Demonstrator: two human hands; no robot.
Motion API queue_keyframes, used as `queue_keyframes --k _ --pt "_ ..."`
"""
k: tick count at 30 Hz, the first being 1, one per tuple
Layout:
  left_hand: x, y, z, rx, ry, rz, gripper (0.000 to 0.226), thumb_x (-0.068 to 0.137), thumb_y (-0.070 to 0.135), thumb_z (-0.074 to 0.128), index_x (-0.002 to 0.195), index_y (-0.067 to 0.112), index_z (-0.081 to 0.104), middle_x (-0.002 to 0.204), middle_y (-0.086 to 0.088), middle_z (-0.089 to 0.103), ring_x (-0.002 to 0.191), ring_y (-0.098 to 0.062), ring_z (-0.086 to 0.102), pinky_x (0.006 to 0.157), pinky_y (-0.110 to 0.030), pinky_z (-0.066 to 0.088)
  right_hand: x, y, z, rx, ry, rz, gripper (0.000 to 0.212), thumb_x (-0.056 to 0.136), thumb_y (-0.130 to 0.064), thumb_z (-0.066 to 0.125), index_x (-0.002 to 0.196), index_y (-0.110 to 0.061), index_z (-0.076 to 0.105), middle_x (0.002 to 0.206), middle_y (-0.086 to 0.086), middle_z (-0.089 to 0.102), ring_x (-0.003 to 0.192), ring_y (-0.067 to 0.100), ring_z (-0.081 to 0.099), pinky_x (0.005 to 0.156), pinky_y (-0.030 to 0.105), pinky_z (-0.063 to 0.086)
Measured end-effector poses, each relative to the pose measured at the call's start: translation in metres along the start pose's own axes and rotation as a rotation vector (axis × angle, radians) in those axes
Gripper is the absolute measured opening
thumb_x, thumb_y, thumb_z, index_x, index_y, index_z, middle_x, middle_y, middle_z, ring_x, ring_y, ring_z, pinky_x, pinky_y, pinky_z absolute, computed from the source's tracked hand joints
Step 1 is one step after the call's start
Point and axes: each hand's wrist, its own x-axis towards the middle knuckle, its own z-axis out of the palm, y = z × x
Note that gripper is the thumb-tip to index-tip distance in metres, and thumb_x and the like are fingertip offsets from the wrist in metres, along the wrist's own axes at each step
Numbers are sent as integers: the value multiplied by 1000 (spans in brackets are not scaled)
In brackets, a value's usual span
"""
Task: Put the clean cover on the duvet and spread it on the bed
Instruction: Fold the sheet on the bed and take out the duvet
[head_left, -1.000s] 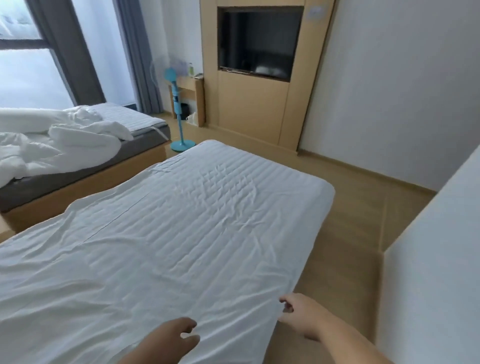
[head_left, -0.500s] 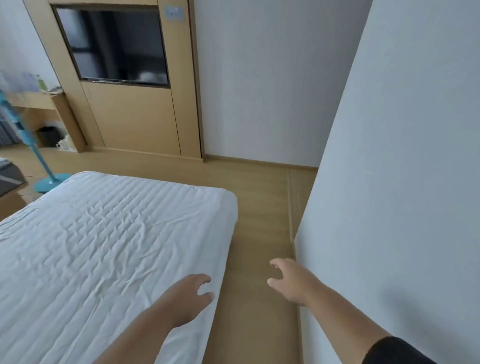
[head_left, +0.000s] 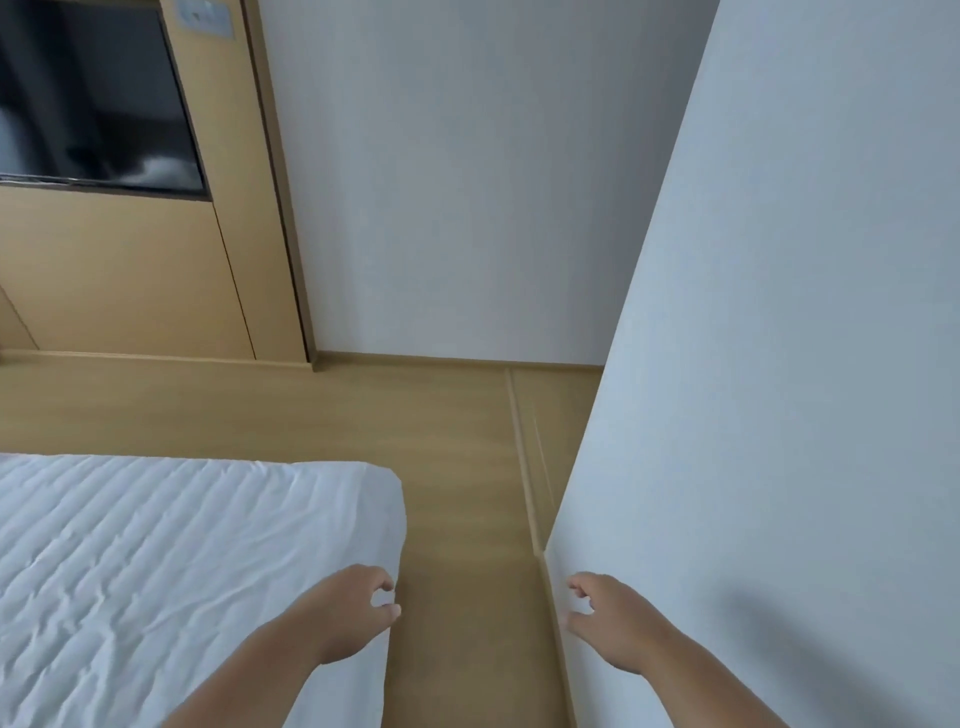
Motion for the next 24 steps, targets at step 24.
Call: queue_keyframes --k 24 --pt "483 44 -237 -57 25 -214 42 95 45 57 135 31 58 134 9 60 117 -15 60 96 -29 47 559 -97 -262 -1 -16 -2 56 97 -43 61 148 -24 49 141 -3 55 121 17 56 91 28 41"
